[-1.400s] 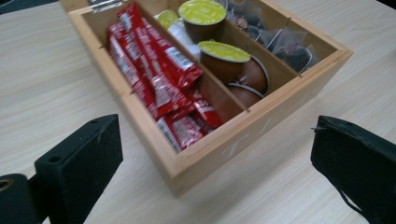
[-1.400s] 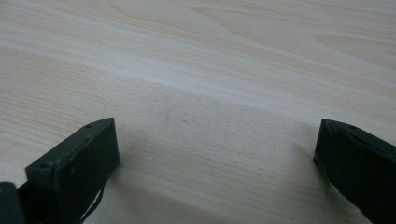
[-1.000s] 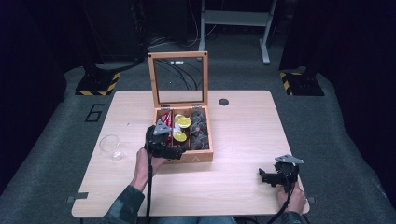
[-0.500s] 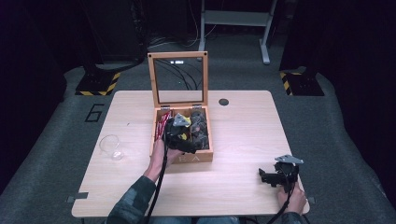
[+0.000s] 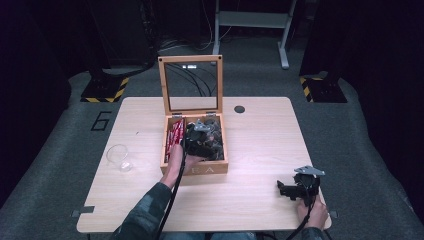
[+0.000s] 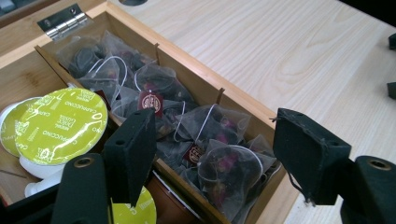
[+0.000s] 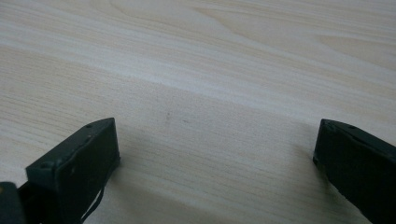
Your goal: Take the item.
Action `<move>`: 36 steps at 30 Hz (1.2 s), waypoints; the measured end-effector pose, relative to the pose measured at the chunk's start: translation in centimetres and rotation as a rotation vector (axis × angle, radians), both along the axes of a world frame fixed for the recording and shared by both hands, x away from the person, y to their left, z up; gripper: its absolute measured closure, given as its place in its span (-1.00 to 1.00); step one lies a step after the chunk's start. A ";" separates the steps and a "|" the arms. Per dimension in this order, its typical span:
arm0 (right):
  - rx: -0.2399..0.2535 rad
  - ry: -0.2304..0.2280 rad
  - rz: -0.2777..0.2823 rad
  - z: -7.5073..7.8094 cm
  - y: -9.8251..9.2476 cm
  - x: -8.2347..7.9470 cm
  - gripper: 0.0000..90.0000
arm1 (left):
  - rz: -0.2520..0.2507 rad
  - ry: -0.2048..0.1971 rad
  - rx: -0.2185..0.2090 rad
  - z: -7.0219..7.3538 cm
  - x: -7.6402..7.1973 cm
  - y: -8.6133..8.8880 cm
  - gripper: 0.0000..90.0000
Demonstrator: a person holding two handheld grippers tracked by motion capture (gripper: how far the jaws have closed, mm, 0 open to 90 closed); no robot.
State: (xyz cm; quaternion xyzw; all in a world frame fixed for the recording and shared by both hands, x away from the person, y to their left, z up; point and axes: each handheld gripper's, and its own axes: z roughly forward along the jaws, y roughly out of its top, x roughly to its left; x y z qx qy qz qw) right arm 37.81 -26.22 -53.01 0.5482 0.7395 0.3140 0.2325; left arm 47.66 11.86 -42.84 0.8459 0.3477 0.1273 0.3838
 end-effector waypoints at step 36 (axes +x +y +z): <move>0.000 0.001 -0.001 0.0 0.0 0.0 -1.00 | -0.076 0.123 0.108 -1.6 0.3 -1.7 0.62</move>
